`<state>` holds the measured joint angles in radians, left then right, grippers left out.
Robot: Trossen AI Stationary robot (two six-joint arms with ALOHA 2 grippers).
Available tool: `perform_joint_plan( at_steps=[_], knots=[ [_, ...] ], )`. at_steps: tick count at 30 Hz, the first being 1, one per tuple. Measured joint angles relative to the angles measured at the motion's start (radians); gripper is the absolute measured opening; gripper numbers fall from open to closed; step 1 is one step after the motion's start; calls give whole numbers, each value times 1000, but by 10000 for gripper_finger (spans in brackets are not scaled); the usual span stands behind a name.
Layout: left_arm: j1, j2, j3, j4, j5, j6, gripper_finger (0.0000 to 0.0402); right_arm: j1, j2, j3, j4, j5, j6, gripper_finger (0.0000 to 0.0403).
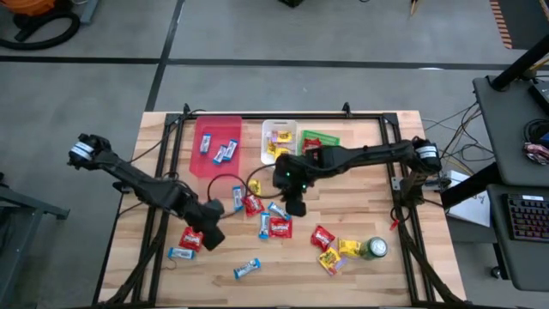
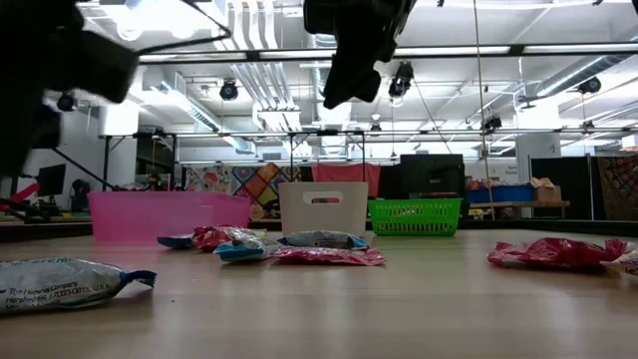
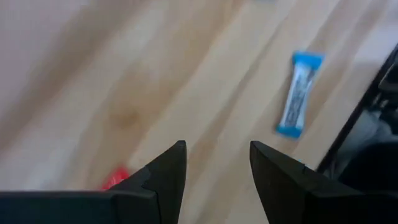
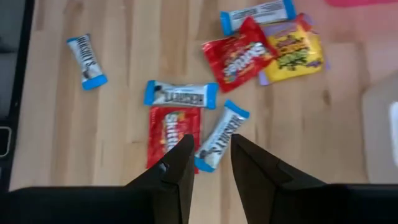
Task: Sort candy
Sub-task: Put the red candy into the green bin
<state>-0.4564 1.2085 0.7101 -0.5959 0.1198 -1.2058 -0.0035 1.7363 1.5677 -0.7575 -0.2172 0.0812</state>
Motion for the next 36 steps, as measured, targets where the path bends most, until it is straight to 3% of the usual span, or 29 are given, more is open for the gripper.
perform_joint_plan(
  at_steps=[6,13,26,31,36],
  knots=[
    [-94,91,35,-101,41,-108,160,31,0,0,0,8,5,86],
    [-148,206,122,-308,-5,-200,160,32,0,0,5,10,5,87],
    [-169,396,131,-316,-1,-189,159,35,0,0,8,9,17,84],
    [-169,425,134,-312,-1,-165,141,37,0,0,8,9,27,85],
    [-169,420,134,-308,-22,-145,92,43,0,0,8,9,26,79]
  ],
)
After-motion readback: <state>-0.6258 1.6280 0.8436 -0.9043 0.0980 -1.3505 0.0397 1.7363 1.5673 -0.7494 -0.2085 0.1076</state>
